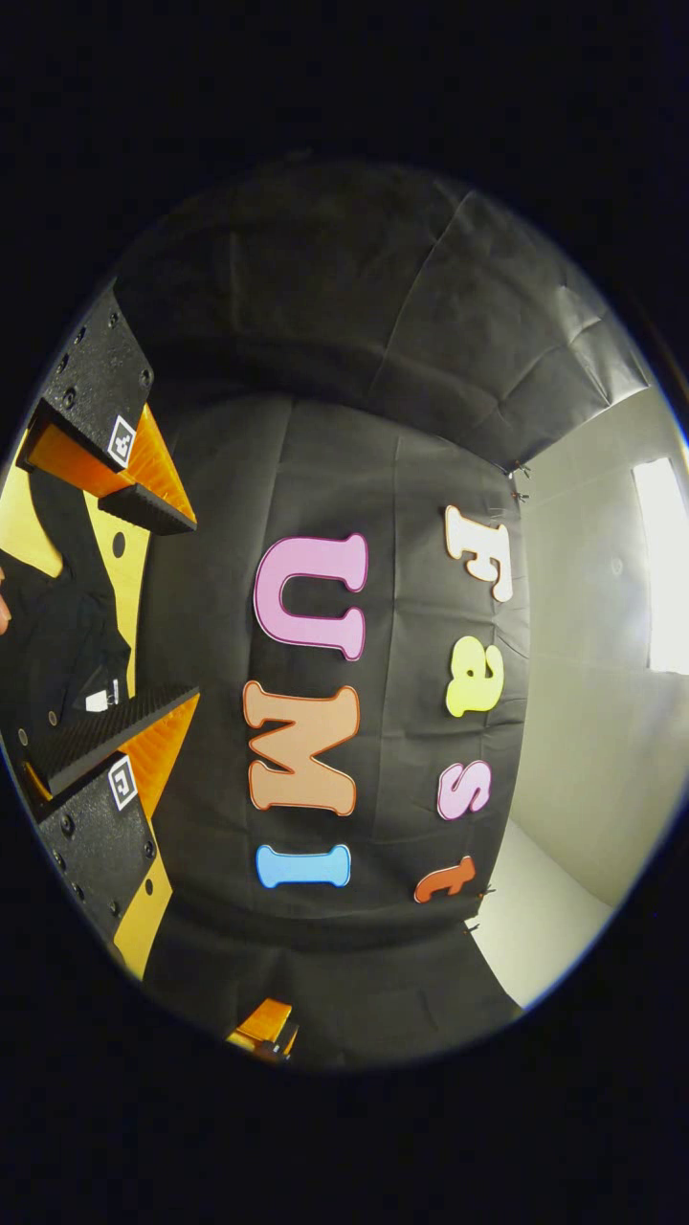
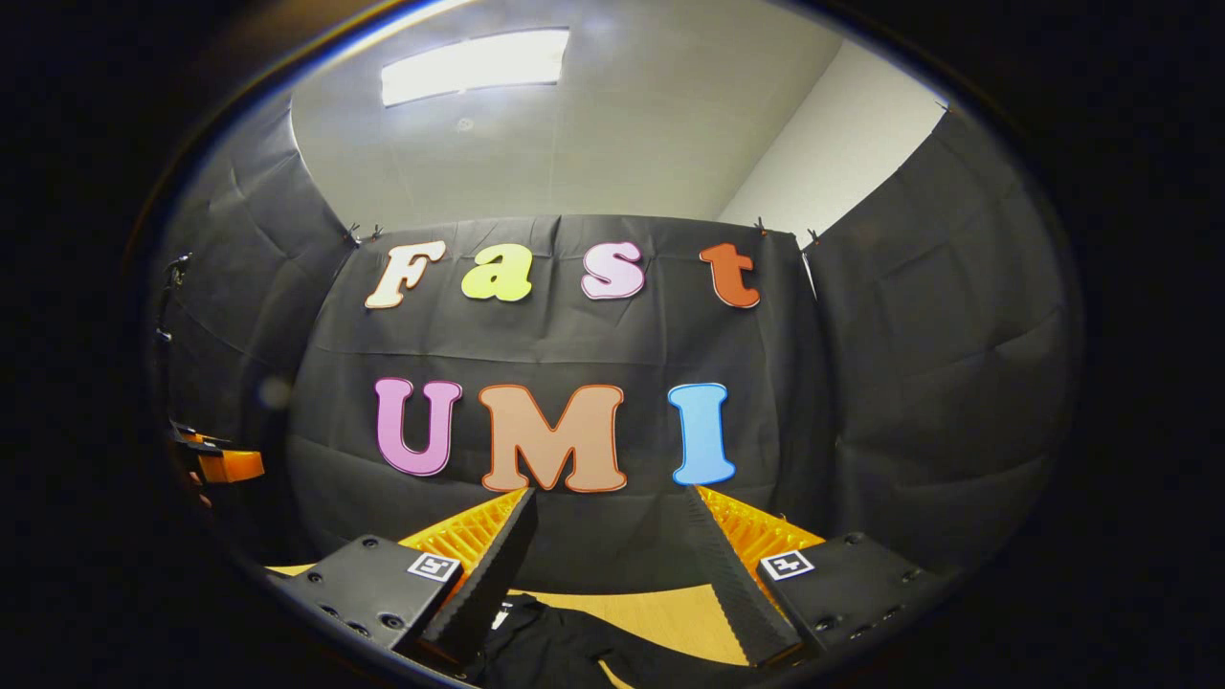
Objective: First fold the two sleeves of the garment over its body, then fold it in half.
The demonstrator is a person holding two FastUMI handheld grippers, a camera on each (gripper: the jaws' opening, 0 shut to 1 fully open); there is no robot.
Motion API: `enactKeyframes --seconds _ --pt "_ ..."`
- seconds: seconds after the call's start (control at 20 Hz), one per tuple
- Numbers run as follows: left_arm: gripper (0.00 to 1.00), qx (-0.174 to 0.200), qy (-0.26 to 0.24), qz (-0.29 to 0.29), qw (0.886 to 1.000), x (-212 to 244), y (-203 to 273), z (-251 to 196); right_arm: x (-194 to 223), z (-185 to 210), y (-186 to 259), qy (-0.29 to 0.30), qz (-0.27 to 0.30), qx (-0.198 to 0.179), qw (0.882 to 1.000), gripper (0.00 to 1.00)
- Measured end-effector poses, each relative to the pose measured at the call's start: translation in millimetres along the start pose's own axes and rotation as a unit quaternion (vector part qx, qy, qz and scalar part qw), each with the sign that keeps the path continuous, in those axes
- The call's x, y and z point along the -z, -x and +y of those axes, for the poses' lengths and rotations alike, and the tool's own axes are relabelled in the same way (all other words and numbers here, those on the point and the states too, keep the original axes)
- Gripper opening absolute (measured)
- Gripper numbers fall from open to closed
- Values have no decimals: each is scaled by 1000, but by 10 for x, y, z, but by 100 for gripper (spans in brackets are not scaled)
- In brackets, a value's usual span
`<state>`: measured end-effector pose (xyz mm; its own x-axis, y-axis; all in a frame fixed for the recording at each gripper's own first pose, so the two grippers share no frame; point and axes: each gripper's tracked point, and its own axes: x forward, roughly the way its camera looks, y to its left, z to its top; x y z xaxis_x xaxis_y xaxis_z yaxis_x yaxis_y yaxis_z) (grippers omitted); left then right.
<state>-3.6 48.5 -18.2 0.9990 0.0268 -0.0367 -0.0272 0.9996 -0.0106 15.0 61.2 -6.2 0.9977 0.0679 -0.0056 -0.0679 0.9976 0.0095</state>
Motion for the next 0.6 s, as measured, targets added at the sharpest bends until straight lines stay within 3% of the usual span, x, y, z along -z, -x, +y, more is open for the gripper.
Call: enactKeyframes --seconds 0.35,0.6 --pt "92 7 -10 -5 1000 -21 -123 106 90 84 -80 -2 11 15 1000 99" --pt "92 33 -9 -10 999 -1 -241 -31 115 -24 -82 11 8 42 999 98"
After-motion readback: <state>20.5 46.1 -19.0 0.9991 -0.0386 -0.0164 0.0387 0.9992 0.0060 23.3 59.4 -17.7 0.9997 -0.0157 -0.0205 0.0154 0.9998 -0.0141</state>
